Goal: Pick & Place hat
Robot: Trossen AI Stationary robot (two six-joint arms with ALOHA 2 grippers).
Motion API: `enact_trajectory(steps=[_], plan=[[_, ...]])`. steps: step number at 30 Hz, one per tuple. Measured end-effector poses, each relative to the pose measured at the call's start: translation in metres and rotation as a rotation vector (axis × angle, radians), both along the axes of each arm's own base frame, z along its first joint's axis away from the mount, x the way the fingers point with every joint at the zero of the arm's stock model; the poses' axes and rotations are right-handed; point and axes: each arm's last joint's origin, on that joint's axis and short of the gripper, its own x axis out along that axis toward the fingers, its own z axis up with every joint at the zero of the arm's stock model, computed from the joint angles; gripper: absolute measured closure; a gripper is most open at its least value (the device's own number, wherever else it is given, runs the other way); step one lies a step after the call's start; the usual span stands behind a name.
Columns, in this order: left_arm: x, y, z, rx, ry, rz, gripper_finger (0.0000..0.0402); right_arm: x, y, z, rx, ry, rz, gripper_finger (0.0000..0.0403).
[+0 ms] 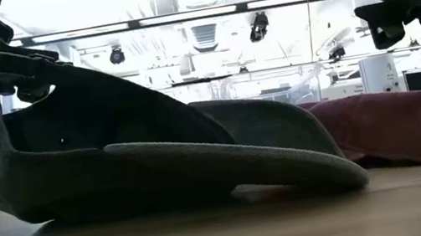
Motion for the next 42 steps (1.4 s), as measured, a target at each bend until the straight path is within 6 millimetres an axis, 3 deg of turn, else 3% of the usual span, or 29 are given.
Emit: enact_trajectory(steps=[42], plan=[[0.0,0.0,0.0,0.0,0.0,0.0,0.0216,0.0,0.0,0.0,0.032,0.004,0.002,0.0234]])
